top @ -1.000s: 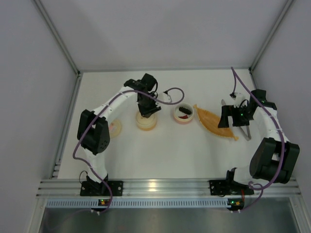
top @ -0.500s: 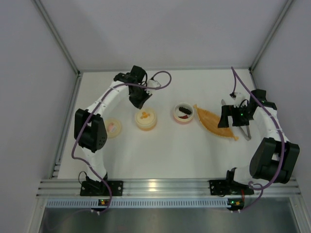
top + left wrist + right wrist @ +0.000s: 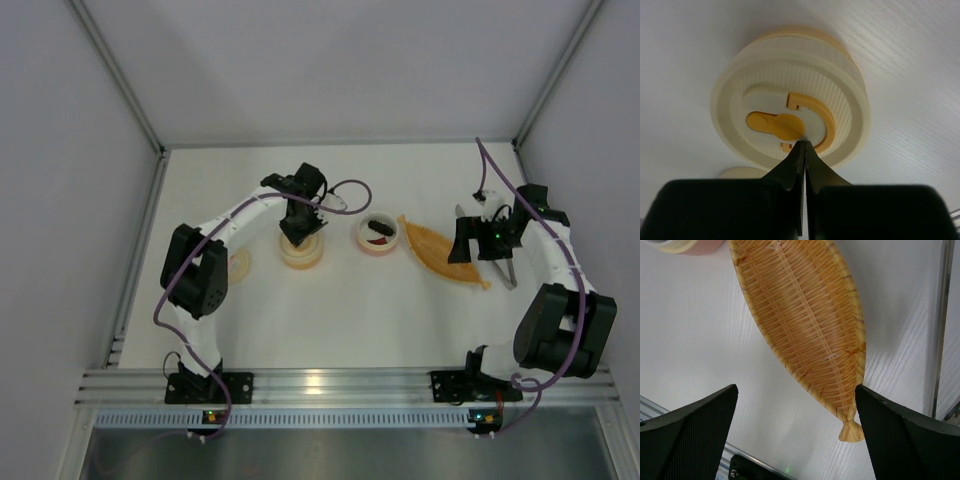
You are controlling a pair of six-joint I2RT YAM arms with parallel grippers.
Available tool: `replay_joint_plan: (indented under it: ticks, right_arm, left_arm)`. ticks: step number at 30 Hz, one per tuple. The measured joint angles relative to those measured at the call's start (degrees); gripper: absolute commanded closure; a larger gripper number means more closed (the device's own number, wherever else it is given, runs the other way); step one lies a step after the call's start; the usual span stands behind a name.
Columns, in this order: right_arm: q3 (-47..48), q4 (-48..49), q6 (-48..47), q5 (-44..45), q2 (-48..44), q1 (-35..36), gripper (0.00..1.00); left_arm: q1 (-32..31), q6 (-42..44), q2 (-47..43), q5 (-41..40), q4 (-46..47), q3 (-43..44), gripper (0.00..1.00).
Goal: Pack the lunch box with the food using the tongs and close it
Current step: Close the box lid on the packing box, then pick up the box lid from the center of the board.
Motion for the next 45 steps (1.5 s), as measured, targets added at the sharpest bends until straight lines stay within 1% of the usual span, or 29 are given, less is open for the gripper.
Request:
replay_joint_plan:
  ticks: [8,11,14,15,18,19,20,22,25,27,31,34,37,41,42,45]
  right_arm:
    - [0.0,0.0,0.0,0.0,0.0,0.0,0.01]
    - [0.0,0.0,0.0,0.0,0.0,0.0,0.01]
    - [0.0,0.0,0.0,-0.1,0.0,0.0,0.01]
    - [0.0,0.0,0.0,-0.2,0.0,0.0,0.01]
    - [0.0,-0.1,0.0,-0.6,-0.1,0.0,0.01]
    - [0.0,-0.1,0.0,-0.7,-0.2,0.0,0.01]
    - [0.0,-0.1,-0.1,-0.9,-0.5,0.0,0.01]
    - [0.0,-0.1,-0.1,-1.0,-1.2,0.0,0.01]
    - [0.0,-0.2,-0.1,-1.4,-2.4,0.0,0.01]
    - [0.0,-0.2,-0.1,-1.8,-3.1,0.0,0.01]
    - [0.0,-0.4,-0.1,-2.3,-3.5,0.0,0.01]
    - [0.0,-0.5,-0.2,-2.4,-3.5,0.0,0.01]
    - [0.0,-0.6,-0.5,-2.5,-3.5,0.0,0.01]
    - [0.0,-0.8,-0.6,-2.5,-3.8,0.0,0.01]
    - [0.0,-0.8,-0.6,-2.5,-3.9,0.0,0.01]
    - [0.0,-0.8,-0.8,-2.5,-4.4,0.0,0.01]
  left_arm:
    - [-1.2,-0.2,0.0,-0.3,0.7,-0.2,0.98]
    - [-1.2,-0.3,0.0,-0.2,0.6,-0.2,0.94]
    - [-1.1,-1.2,-0.4,-0.1,0.5,0.0,0.78]
    - [-0.8,-1.7,-1.0,0.2,0.2,0.3,0.62]
    - [1.2,-4.7,-5.1,3.4,-0.6,2.4,0.4]
    - [2.8,-5.6,-7.1,4.7,-0.9,3.6,0.29]
    - [5.0,-6.5,-9.3,6.4,-0.9,4.7,0.22]
    - [10.5,-8.0,-13.8,8.7,-1.2,6.0,0.18]
    - [20.5,-9.2,-19.2,10.7,-2.1,5.6,0.18]
    - [26.5,-9.2,-20.9,11.2,-2.9,3.0,0.23]
    - [33.4,-8.9,-19.7,11.5,-4.2,-6.1,0.35]
    - [34.9,-8.7,-17.6,11.1,-4.7,-13.0,0.4]
    - [34.8,-8.8,-16.9,10.7,-4.5,-17.4,0.43]
    - [34.7,-9.0,-16.8,10.3,-2.6,-19.9,0.49]
    - [34.7,-9.1,-16.6,10.3,-1.9,-20.3,0.52]
    - [34.7,-9.1,-15.7,9.9,0.8,-21.5,0.55]
